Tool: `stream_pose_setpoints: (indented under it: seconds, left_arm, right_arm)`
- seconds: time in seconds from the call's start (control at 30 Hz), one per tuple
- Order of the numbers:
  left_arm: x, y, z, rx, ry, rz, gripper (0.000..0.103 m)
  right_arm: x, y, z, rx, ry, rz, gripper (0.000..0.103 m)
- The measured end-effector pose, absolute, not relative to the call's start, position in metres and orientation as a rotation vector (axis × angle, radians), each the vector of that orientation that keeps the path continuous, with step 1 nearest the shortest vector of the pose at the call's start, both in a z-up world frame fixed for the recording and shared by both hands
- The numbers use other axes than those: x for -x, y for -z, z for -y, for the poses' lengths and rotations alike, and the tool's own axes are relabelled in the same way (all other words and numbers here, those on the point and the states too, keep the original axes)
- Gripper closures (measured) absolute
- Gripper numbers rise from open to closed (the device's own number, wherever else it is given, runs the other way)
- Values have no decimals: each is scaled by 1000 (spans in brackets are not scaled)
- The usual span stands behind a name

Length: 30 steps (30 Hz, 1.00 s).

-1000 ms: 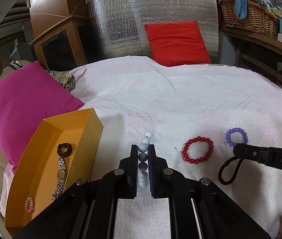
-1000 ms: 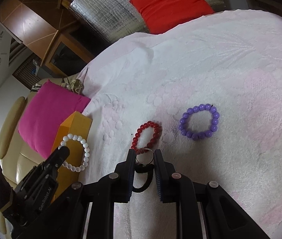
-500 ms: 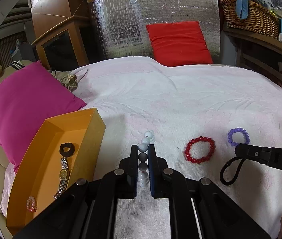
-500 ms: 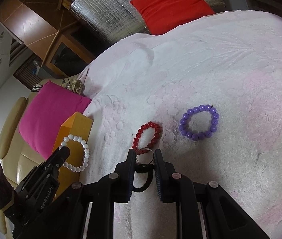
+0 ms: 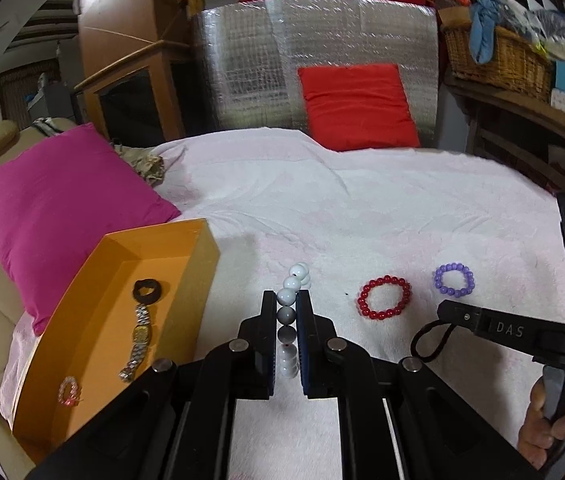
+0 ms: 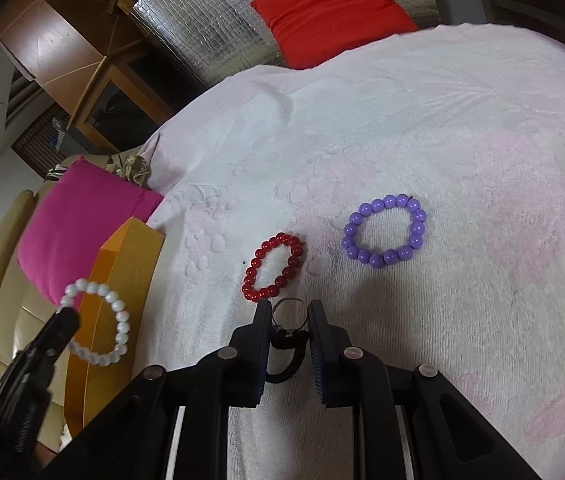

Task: Organize jewelry
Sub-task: 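Carry the white bracelet in the left tool while the right tool carries the clip to the orange box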

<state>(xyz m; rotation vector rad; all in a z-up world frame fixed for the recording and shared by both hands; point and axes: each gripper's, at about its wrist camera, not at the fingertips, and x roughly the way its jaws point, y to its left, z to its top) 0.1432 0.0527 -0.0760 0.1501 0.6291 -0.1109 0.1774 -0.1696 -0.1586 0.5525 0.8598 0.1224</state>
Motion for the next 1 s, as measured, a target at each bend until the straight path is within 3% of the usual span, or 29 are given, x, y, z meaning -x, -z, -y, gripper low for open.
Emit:
stream_pose_setpoints:
  seconds: [0.53,1.0]
  left_arm:
    - [-103,21,-167,27,-33,-482,94]
    - [-84,33,-296,187,-326,-526,94]
  right_arm:
    - [-159,99,105,-486,-192,-813,83]
    - [-157,55,18,-486,-424,-776,83]
